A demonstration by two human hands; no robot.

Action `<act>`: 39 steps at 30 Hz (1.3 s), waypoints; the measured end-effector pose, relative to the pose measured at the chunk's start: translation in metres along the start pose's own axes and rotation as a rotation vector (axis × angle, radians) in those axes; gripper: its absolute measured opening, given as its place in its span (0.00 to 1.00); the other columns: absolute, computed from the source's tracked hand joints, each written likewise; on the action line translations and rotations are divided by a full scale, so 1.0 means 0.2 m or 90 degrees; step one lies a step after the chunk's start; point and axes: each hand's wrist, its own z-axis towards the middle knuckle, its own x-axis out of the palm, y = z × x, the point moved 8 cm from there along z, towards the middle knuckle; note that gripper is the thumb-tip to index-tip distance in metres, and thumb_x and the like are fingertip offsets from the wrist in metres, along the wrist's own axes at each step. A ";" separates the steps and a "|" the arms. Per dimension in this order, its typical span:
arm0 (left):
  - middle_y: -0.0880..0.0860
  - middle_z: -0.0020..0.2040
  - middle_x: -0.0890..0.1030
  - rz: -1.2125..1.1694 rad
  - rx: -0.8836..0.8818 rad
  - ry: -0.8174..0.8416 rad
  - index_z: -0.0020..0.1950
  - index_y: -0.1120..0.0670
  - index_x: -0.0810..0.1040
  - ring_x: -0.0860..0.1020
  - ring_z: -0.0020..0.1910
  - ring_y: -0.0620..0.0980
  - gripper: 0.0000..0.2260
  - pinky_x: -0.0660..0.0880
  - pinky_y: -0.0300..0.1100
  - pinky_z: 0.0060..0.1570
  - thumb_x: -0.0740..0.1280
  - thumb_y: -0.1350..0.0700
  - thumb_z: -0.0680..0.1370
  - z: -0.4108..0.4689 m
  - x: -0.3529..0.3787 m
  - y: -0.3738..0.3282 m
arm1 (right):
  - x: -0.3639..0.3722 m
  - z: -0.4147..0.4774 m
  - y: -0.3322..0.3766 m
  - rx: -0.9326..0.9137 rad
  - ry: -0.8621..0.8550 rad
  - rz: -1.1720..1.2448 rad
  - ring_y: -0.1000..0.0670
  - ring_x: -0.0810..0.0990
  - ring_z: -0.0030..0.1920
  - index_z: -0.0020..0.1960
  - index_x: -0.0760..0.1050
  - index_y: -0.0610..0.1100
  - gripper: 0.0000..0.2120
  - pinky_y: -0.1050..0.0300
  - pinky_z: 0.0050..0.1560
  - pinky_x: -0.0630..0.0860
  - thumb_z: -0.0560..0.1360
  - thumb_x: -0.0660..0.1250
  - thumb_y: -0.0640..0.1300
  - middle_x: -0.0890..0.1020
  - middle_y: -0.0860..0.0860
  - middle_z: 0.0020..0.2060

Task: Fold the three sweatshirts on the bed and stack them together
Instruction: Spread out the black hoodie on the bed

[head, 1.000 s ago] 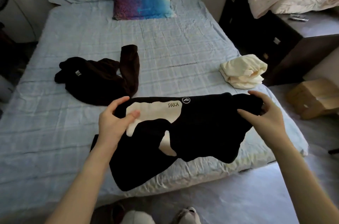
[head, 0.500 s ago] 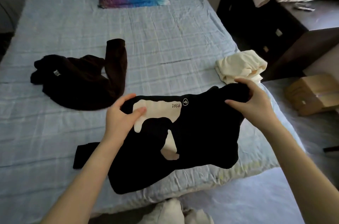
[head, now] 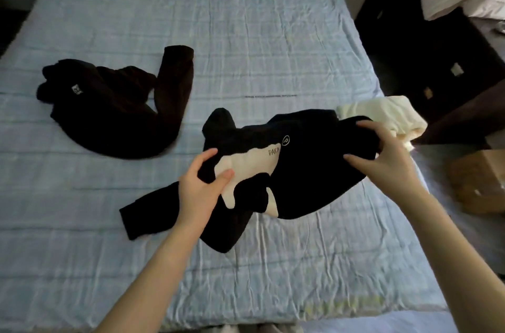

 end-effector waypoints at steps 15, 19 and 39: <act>0.57 0.72 0.64 0.388 -0.091 0.013 0.76 0.49 0.64 0.64 0.71 0.55 0.31 0.63 0.44 0.67 0.72 0.49 0.76 0.61 0.50 0.75 | 0.89 0.35 -0.79 -0.004 0.297 -0.174 0.49 0.74 0.67 0.76 0.67 0.49 0.27 0.59 0.64 0.69 0.78 0.69 0.48 0.72 0.52 0.70; 0.58 0.73 0.64 0.223 -0.308 -0.029 0.79 0.48 0.56 0.67 0.71 0.57 0.40 0.67 0.50 0.70 0.74 0.49 0.74 0.73 0.49 1.12 | 1.39 0.51 -0.79 -0.004 0.393 -0.079 0.48 0.65 0.74 0.77 0.61 0.59 0.35 0.57 0.69 0.64 0.75 0.72 0.54 0.63 0.51 0.76; 0.45 0.73 0.68 0.132 0.171 0.147 0.78 0.44 0.62 0.68 0.70 0.39 0.37 0.63 0.26 0.65 0.74 0.60 0.74 1.70 0.66 -0.06 | 0.92 1.47 -0.15 -0.117 0.140 0.121 0.59 0.70 0.71 0.75 0.69 0.55 0.39 0.64 0.70 0.66 0.69 0.78 0.37 0.71 0.56 0.72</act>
